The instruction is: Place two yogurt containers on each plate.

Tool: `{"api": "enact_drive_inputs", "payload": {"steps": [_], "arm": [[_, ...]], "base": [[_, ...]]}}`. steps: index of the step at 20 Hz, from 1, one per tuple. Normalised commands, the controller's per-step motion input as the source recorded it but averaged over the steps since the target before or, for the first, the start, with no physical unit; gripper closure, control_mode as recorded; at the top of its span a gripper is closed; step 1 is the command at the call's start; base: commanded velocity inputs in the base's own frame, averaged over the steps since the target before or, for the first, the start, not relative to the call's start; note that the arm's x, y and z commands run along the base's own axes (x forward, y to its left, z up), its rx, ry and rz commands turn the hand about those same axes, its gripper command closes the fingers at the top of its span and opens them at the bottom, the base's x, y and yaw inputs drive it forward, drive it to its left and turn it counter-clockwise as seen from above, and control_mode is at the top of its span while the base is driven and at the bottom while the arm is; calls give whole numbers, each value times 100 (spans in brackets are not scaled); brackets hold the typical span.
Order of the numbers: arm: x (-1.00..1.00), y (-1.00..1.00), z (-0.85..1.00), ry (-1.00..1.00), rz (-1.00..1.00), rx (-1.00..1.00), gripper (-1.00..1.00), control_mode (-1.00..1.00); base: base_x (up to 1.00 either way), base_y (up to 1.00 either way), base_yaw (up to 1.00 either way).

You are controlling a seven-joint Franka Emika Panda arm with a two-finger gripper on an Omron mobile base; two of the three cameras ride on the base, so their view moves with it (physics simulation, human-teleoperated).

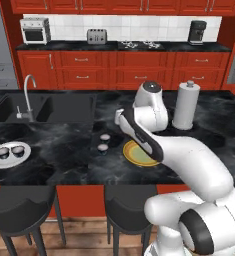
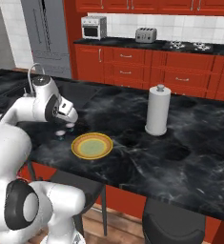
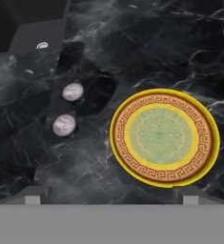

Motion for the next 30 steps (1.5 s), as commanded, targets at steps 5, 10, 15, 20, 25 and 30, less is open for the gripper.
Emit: {"api": "enact_drive_inputs", "payload": {"steps": [5, 10, 15, 20, 25, 30], "arm": [[99, 31, -29, 30, 0, 0, -100, -100], [86, 23, -39, 24, 0, 3, -100, -100], [76, 47, -60, 9, 0, 1, -100, -100], [74, 18, -46, 8, 0, 0, -100, -100], [42, 4, -39, 5, 0, 0, -100, -100], [20, 25, -46, 0, -3, 0, -100, -100]], "base": [[0, 0, 0], [0, 0, 0], [0, 0, 0], [0, 0, 0], [0, 0, 0], [0, 0, 0]]}}
